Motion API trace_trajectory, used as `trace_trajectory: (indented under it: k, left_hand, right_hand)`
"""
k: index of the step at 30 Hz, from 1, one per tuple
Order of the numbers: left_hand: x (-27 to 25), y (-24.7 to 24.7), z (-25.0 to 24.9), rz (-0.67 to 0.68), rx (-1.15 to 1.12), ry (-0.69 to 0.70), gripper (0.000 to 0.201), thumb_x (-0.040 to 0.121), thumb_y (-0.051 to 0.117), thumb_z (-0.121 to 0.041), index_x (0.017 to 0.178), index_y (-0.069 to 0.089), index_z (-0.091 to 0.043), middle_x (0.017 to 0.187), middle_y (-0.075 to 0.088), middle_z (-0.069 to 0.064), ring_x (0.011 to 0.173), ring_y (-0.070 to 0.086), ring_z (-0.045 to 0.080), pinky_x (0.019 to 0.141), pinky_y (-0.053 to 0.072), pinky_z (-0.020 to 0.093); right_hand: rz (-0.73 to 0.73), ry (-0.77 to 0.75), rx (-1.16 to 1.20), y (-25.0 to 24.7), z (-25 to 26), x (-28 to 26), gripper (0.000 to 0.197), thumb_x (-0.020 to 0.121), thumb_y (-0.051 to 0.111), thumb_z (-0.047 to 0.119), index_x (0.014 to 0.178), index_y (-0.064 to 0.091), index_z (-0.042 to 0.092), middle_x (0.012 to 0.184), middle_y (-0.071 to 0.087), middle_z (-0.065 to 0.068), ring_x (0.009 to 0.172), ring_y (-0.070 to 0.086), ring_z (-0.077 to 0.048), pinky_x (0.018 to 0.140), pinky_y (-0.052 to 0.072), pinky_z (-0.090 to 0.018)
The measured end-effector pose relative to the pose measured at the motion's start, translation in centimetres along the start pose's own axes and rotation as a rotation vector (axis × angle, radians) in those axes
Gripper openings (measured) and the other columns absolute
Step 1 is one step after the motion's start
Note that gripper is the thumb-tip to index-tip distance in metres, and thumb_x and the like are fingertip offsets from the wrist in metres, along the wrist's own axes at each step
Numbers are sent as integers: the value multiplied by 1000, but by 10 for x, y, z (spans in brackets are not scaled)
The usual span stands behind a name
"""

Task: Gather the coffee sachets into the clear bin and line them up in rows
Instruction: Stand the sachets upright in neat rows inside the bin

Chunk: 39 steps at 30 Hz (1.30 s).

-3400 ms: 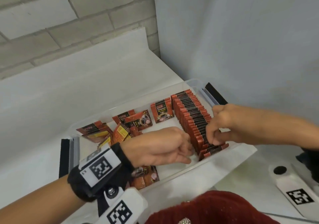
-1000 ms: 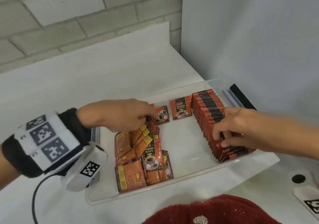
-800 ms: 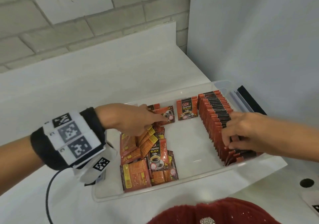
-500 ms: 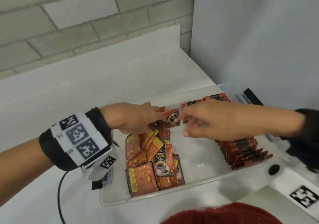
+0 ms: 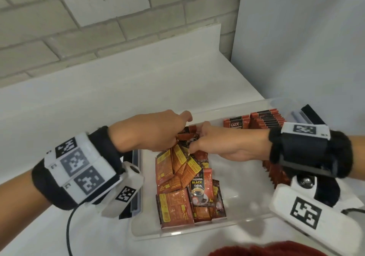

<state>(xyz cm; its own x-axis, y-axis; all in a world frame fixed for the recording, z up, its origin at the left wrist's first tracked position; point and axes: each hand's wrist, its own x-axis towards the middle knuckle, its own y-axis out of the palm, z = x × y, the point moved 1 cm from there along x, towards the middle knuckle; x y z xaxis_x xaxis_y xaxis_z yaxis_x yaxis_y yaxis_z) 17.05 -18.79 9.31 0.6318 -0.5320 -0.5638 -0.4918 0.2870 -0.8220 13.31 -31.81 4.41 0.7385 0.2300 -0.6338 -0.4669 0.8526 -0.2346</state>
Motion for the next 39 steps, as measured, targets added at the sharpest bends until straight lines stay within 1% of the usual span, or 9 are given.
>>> trace_trajectory:
  k: [3, 7, 11, 15, 20, 23, 30, 35, 39]
  left_hand:
    - [0, 0, 7, 25, -7, -8, 53, 94, 43, -4, 142, 26, -17, 124, 57, 8, 102, 59, 27, 87, 51, 44]
    - [-4, -1, 14, 50, 40, 8, 49, 95, 33, -3, 143, 34, -15, 121, 56, 2, 108, 52, 21, 91, 47, 37]
    - [-8, 2, 14, 92, 228, 38, 49, 95, 37, -2, 137, 47, -26, 121, 44, -1, 101, 25, 11, 86, 41, 30]
    - [-10, 8, 14, 69, 176, 1, 39, 97, 38, -4, 131, 46, -23, 96, 51, -1, 80, 48, 14, 69, 44, 30]
    - [-11, 12, 16, 64, 277, -84, 31, 96, 48, -10, 127, 51, -15, 98, 54, 3, 88, 62, 22, 68, 45, 29]
    - [-8, 12, 21, 32, 276, -91, 26, 93, 54, -10, 119, 60, -12, 104, 58, 7, 88, 63, 21, 60, 42, 24]
    - [-2, 18, 15, -32, 229, -114, 20, 92, 55, -5, 111, 61, -9, 94, 53, 4, 89, 63, 23, 65, 46, 28]
    - [-2, 25, 9, -37, 290, -148, 24, 93, 57, -10, 116, 60, -12, 109, 58, 8, 95, 63, 22, 74, 49, 26]
    - [-9, 27, 9, -120, 148, -152, 23, 91, 59, -11, 114, 62, -13, 107, 61, 7, 90, 63, 20, 69, 47, 25]
  right_hand:
    - [22, -12, -55, -1, -1, 0, 30, 94, 53, 11, 123, 46, 11, 113, 61, -7, 107, 56, -19, 98, 44, -30]
    - [79, -2, 1, -6, -2, -1, 29, 99, 38, 26, 115, 58, 12, 126, 45, 5, 122, 41, -21, 104, 35, -31]
    - [25, 10, -75, -7, 4, 8, 39, 101, 38, 43, 89, 64, 17, 109, 51, 2, 100, 45, -15, 81, 39, -27]
    - [-6, -68, -235, -1, 7, 10, 32, 94, 55, 46, 78, 52, 18, 83, 59, 1, 77, 54, -11, 58, 39, -19]
    - [126, -143, -415, 2, 12, 8, 73, 83, 52, 69, 135, 45, 18, 115, 56, 3, 106, 55, -18, 85, 47, -26]
    - [227, -216, -588, 0, 14, 9, 60, 83, 53, 68, 119, 56, 21, 112, 66, 3, 101, 62, -15, 94, 50, -31]
    - [123, -398, -752, -5, 7, 14, 29, 102, 41, 36, 84, 59, 23, 72, 50, 10, 68, 49, -7, 62, 35, -16]
    - [119, -407, -821, -6, 6, 17, 37, 103, 41, 34, 103, 63, 4, 73, 54, 2, 67, 51, -14, 58, 35, -18]
    - [37, -447, -852, -5, 9, 21, 43, 100, 46, 36, 117, 58, -2, 102, 66, -17, 88, 63, -28, 70, 47, -29]
